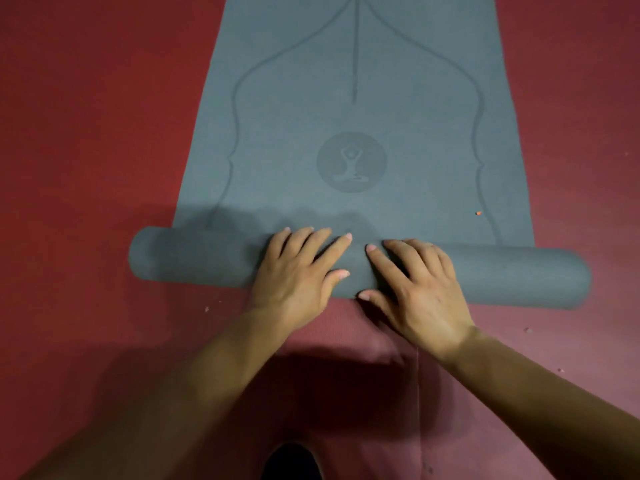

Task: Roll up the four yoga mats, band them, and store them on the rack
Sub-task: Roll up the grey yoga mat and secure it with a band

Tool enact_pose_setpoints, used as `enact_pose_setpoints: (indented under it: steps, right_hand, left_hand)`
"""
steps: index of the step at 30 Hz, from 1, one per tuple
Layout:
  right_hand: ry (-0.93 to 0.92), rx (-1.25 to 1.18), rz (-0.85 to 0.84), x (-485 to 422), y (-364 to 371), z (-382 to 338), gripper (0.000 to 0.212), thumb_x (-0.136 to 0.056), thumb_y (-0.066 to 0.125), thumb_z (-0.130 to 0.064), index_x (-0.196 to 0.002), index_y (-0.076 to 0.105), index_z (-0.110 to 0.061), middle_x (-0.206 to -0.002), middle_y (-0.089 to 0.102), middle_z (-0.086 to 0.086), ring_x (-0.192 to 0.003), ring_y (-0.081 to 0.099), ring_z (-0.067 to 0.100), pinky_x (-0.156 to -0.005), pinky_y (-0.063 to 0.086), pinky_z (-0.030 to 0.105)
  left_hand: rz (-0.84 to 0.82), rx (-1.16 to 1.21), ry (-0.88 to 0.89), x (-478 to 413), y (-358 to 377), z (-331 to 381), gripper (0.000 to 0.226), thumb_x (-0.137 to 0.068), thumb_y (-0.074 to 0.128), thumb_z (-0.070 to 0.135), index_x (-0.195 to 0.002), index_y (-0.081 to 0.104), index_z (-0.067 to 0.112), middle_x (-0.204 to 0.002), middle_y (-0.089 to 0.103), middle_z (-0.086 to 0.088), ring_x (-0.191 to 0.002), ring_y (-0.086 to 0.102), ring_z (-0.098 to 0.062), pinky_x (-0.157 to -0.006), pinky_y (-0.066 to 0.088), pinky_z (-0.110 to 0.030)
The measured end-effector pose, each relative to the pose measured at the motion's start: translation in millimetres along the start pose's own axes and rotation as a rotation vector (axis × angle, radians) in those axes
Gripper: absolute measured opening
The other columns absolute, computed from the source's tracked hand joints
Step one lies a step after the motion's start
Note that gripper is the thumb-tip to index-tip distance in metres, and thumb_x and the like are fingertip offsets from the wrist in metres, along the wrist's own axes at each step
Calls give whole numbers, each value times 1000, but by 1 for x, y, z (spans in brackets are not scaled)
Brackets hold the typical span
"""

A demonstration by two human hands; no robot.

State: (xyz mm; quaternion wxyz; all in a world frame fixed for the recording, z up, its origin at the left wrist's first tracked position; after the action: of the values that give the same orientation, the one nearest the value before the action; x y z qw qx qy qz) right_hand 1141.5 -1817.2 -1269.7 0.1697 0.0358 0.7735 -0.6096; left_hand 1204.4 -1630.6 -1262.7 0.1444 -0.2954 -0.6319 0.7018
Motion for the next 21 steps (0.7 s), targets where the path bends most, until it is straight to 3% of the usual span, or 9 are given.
enact_pose_setpoints:
  steps: [3, 6, 13, 16, 21]
  right_hand:
    - [-13, 13, -8, -10, 1, 4, 63, -94, 65, -55, -138, 63, -11, -128, 64, 14, -111, 59, 40, -97, 45, 51]
    - [-10, 24, -46, -17, 0, 6, 64, -96, 62, -58, -139, 62, -11, -129, 64, 12, -111, 59, 39, -95, 45, 49]
    - [27, -36, -52, -18, -3, 11, 71, -90, 66, -62, -143, 59, -15, -141, 57, 14, -131, 51, 37, -109, 38, 50]
    - [21, -28, -61, -24, -1, 16, 65, -91, 71, -53, -141, 61, -13, -136, 61, 16, -126, 57, 41, -107, 43, 55]
    - [-6, -25, -42, -41, -2, 23, 61, -93, 68, -51, -138, 63, -10, -130, 65, 15, -117, 61, 40, -101, 46, 51]
  left_hand:
    - [61, 20, -65, 11, 4, 5, 58, -94, 52, 58, -144, 53, 28, -144, 55, -8, -129, 49, -33, -110, 32, -53]
    - [48, 4, -71, 8, 8, 7, 57, -91, 54, 63, -138, 59, 31, -138, 59, -5, -125, 54, -36, -109, 32, -57]
    - [-33, 31, -64, -24, 8, -8, 54, -93, 48, 64, -134, 62, 32, -127, 63, 4, -114, 56, -29, -98, 37, -49]
    - [-38, 30, -49, -36, 7, -12, 56, -94, 44, 65, -134, 62, 31, -125, 64, 5, -111, 57, -25, -96, 37, -45]
    - [21, 68, -28, -27, 5, -15, 56, -93, 46, 64, -137, 59, 31, -139, 57, -5, -123, 51, -29, -101, 32, -46]
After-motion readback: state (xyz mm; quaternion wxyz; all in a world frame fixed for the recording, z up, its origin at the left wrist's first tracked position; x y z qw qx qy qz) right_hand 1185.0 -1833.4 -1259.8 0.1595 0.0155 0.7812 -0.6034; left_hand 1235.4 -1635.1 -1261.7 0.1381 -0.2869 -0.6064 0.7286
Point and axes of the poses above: each hand's wrist, its own x-axis away from the middle knuckle, its own y-axis out of the palm, z = x × y, the point moved 4 cm from there along -x, towards the middle knuckle
